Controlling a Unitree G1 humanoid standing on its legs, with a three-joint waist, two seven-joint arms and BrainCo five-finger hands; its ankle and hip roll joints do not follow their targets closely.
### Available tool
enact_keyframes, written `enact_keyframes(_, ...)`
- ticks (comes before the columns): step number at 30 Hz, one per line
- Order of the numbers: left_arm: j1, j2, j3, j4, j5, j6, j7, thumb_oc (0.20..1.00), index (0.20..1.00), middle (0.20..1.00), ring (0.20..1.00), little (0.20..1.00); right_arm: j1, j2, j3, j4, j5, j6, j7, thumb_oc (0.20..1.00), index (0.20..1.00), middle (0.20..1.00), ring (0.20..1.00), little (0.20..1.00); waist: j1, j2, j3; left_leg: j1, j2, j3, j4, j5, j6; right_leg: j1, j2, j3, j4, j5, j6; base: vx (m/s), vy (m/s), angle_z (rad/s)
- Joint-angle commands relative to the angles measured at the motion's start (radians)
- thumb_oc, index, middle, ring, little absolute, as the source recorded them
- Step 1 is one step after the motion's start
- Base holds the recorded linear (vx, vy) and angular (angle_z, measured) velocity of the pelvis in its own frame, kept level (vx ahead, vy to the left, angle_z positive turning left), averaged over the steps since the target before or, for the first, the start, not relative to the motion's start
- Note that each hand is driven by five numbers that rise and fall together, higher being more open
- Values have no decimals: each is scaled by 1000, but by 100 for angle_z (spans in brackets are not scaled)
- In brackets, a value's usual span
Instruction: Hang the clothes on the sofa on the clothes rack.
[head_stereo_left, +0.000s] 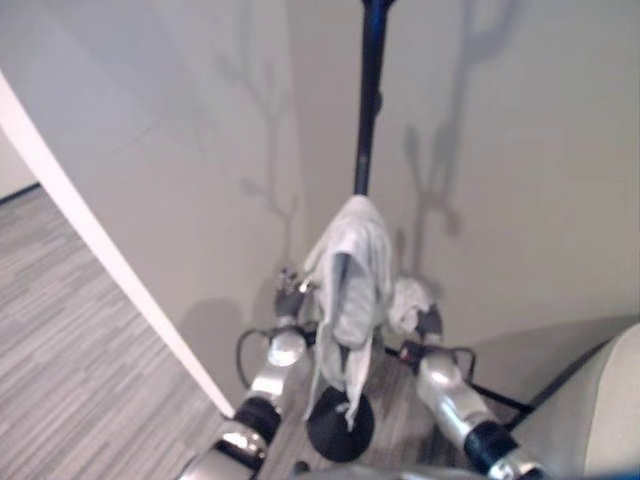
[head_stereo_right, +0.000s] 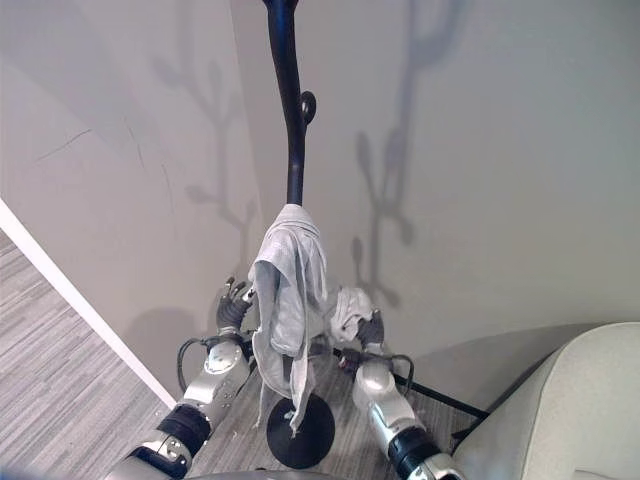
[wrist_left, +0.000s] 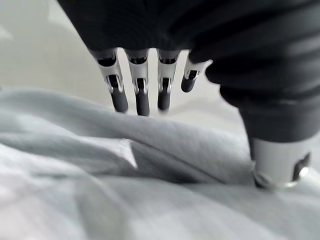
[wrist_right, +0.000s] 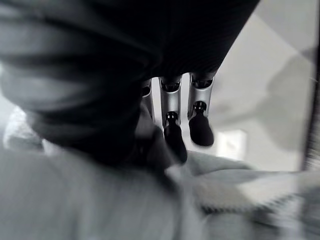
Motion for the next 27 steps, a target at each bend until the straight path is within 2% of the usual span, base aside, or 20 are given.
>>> enact_keyframes(1,-57,32,-2,46,-16,-24,-60,1000,1000,1000,1000,1000,-31,-1,-17,-50,40,-10,87,1000,1000,1000,1000,1000,36,-25,14,88,3,-14,8,-113,-25,-42,-64,-38,29,47,38,-9,-11,5)
enact_keyframes(4,-3,58,35,107,-40,5,-119,1000,1000,1000,1000,1000,-27,-13,-14,7,98,29,120,1000,1000,1000,1000,1000,49,-22,11,86,2,-14,8,-114,-28,-40,-69,-49,28,49,42,-5,-5,6)
enact_keyframes(7,17,59,73,172,-48,19,-131,1000,1000,1000,1000,1000,-35,-5,-28,73,118,52,122,1000,1000,1000,1000,1000,59,-21,11,86,3,-11,8,-115,-30,-39,-72,-54,26,54,45,-3,-3,2)
enact_keyframes(10,81,66,161,299,-57,29,-169,1000,1000,1000,1000,1000,-6,16,-149,178,131,49,70,1000,1000,1000,1000,1000,70,-15,10,86,2,0,8,-118,-32,-41,-81,-64,24,63,55,0,0,0)
enact_keyframes(14,98,69,180,320,-68,27,-188,1000,1000,1000,1000,1000,7,17,-176,194,142,43,64,1000,1000,1000,1000,1000,72,-15,9,87,2,3,8,-119,-32,-39,-82,-66,24,62,56,0,0,0)
enact_keyframes(15,118,68,237,412,-117,36,-246,1000,1000,1000,1000,1000,34,40,-288,319,208,24,53,1000,1000,1000,1000,1000,71,-13,8,90,0,5,8,-123,-33,-35,-86,-73,25,63,60,0,0,0)
enact_keyframes(17,124,67,253,431,-132,35,-252,1000,1000,1000,1000,1000,37,50,-320,352,242,15,47,1000,1000,1000,1000,1000,71,-13,8,90,0,5,8,-124,-33,-34,-87,-74,25,63,61,0,0,0)
enact_keyframes(19,130,55,290,535,-145,45,-284,1000,1000,1000,1000,1000,42,82,-431,506,365,-6,57,1000,1000,1000,1000,1000,71,-12,6,92,-1,6,8,-129,-32,-34,-89,-75,29,62,63,0,0,0)
enact_keyframes(20,130,55,290,535,-145,45,-284,1000,1000,1000,1000,1000,41,82,-431,507,365,-6,57,1000,1000,1000,1000,1000,71,-12,6,93,-1,6,8,-129,-32,-34,-89,-75,29,62,63,0,0,0)
enact_keyframes(21,138,51,315,604,-145,59,-307,1000,1000,1000,1000,1000,32,98,-527,653,471,-9,70,1000,1000,1000,1000,1000,71,-10,5,99,-1,6,8,-137,-33,-28,-91,-78,32,58,65,0,0,0)
enact_keyframes(23,141,46,343,661,-146,68,-324,1000,1000,1000,1000,1000,8,90,-639,808,570,-10,73,1000,1000,1000,1000,1000,73,-9,-1,102,-2,3,8,-143,-33,-23,-91,-82,33,52,66,25,7,0)
enact_keyframes(24,139,46,342,662,-146,68,-324,1000,1000,1000,1000,1000,4,89,-641,812,571,-10,76,1000,1000,1000,1000,1000,74,-9,0,98,-3,3,8,-139,-33,-26,-91,-82,32,56,66,38,10,7)
enact_keyframes(25,143,43,354,707,-134,72,-342,1000,1000,1000,1000,1000,-19,64,-736,946,631,3,79,1000,1000,1000,1000,1000,77,-8,-5,97,-3,-3,8,-143,-33,-21,-93,-93,34,51,66,28,14,5)
enact_keyframes(27,150,25,353,773,-116,103,-366,1000,1000,1000,1000,1000,-40,14,-821,1078,651,32,66,1000,1000,1000,1000,1000,76,1,-10,99,-3,-9,8,-147,-34,-13,-94,-104,31,46,68,52,25,16)
